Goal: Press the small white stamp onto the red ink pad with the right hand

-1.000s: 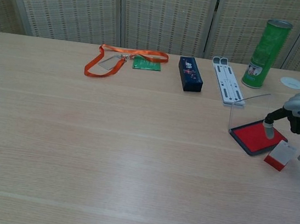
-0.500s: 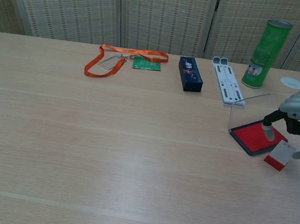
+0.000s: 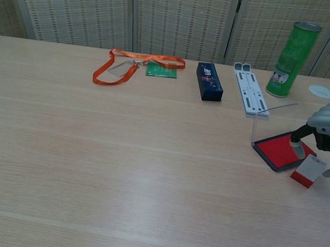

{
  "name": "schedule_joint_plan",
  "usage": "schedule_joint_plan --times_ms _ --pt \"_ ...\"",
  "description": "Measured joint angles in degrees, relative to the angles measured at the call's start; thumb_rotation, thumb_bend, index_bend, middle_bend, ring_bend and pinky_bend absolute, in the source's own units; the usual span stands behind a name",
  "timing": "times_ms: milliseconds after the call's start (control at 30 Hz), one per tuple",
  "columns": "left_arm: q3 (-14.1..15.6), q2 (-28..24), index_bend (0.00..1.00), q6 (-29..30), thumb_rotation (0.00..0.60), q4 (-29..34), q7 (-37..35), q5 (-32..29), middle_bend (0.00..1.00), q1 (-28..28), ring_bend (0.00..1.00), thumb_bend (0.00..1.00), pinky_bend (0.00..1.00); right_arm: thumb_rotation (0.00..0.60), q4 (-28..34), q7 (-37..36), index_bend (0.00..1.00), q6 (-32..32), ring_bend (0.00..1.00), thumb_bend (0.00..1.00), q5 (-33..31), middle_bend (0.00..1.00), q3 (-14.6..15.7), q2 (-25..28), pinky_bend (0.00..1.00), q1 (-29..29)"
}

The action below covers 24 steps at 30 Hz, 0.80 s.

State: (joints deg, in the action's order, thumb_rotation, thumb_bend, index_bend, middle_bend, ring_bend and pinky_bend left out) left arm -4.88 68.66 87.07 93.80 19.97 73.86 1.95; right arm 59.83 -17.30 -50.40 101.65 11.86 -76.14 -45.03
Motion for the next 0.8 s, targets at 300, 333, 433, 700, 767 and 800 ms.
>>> schedule_joint_plan --times_ms 300,333,433,700,767,800 --pt "0.0 0.1 0.0 -0.1 0.6 0.0 0.2 -0.1 0.06 0.0 0.07 0.23 0.26 0.6 -0.3 1.7 0.42 -0.1 0.79 0.2 -0.5 1.0 -0.2 -0.3 0.44 0.2" --pt "0.0 0.1 0.0 -0.1 0.6 -0.1 0.2 -0.1 0.06 0.0 0.07 0.23 0.26 0.6 -0.5 2.0 0.42 -0.1 0.79 0.2 -0.6 1.0 -0.3 -0.4 0.44 0.3" --pt "0.0 0.1 0.0 -0.2 0.6 -0.1 0.2 -0.2 0.06 0.1 0.07 0.23 0.26 0.6 -0.6 2.2 0.43 -0.2 0.79 0.21 -0.8 1.0 -0.4 -0.6 0.44 0.4" --pt "0.0 0.1 0.0 -0.4 0.6 -0.1 0.0 0.0 0.06 0.1 0.07 0.23 0.26 0.6 -0.6 2.5 0.52 -0.4 0.8 0.22 -0.8 1.0 -0.5 -1.0 0.44 0.5" --pt "0.1 0.0 0.0 -0.4 0.6 -0.1 -0.1 0.0 0.06 0.2 0.07 0.23 0.26 0.6 -0.5 2.7 0.56 -0.5 0.81 0.22 -1.0 1.0 -0.5 -1.0 0.44 0.6" --pt "0.1 0.0 0.0 -0.5 0.6 -0.1 -0.2 0.0 0.06 0.2 0.07 0.23 0.26 0.6 -0.5 2.8 0.59 -0.5 0.82 0.22 -1.0 1.0 -0.5 -1.0 0.44 0.7"
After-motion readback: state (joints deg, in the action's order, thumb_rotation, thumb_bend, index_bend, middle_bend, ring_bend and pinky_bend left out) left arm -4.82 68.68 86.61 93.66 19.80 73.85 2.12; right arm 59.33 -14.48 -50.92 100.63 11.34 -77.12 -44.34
